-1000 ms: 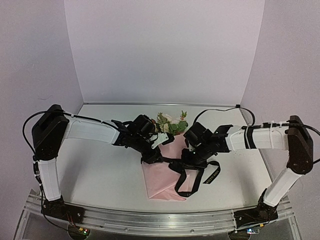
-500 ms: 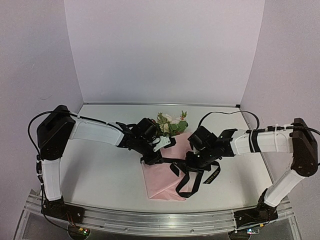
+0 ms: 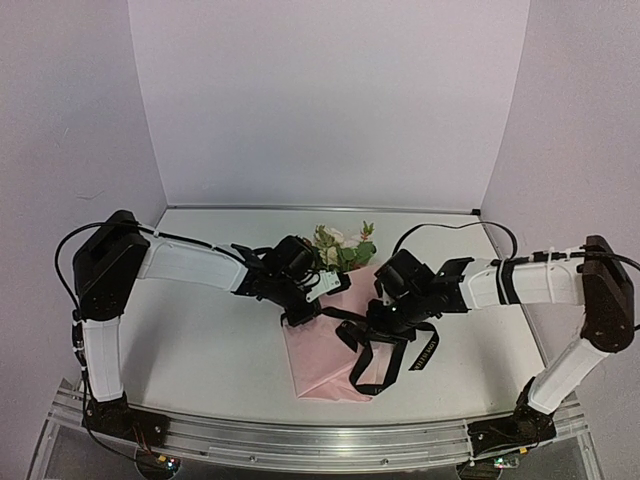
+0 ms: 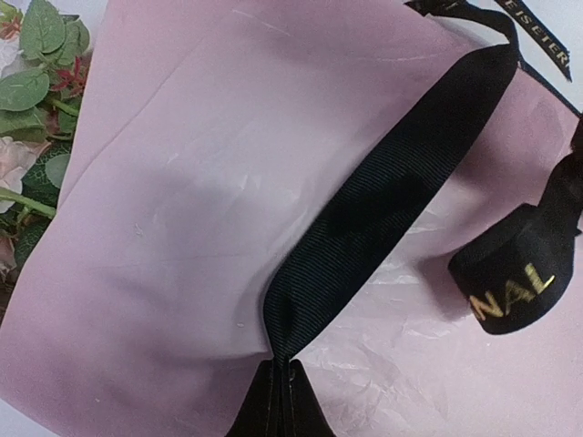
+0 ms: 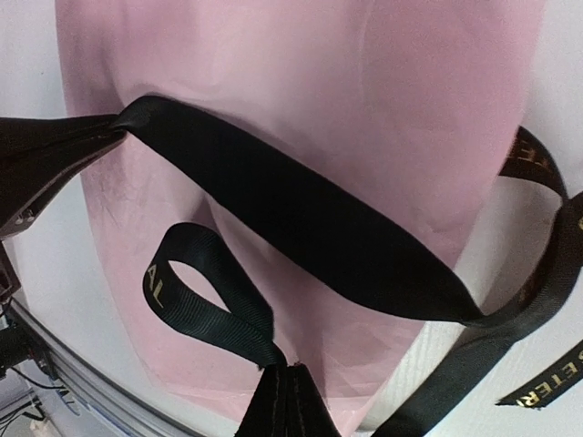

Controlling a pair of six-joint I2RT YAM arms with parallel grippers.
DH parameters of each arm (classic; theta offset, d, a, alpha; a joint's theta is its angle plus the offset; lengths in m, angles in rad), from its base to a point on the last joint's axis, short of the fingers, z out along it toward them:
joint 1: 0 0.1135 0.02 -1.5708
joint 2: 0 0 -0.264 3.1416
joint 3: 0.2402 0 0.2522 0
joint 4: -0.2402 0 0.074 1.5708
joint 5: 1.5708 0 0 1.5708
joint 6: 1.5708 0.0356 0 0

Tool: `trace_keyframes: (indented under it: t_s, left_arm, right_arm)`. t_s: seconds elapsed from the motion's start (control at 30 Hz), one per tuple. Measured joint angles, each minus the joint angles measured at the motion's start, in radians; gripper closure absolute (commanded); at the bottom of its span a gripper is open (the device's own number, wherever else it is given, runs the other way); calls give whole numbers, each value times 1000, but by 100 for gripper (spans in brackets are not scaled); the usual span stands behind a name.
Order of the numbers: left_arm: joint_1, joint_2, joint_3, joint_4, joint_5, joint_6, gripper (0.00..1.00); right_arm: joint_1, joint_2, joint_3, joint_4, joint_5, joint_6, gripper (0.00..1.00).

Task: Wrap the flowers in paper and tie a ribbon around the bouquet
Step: Cross the ribbon over the folded bouquet.

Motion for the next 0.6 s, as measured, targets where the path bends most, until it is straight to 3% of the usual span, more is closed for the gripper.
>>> trace_keyframes:
  t_s: [0.37, 0.6]
  left_arm:
    - [19, -112, -7, -2, 92, -22, 100]
    - [20, -116, -7, -23, 156, -27, 100]
  right_arm:
    - [-88, 137, 96, 85, -212, 67, 100]
    - [-97, 201, 196, 98, -191, 96, 100]
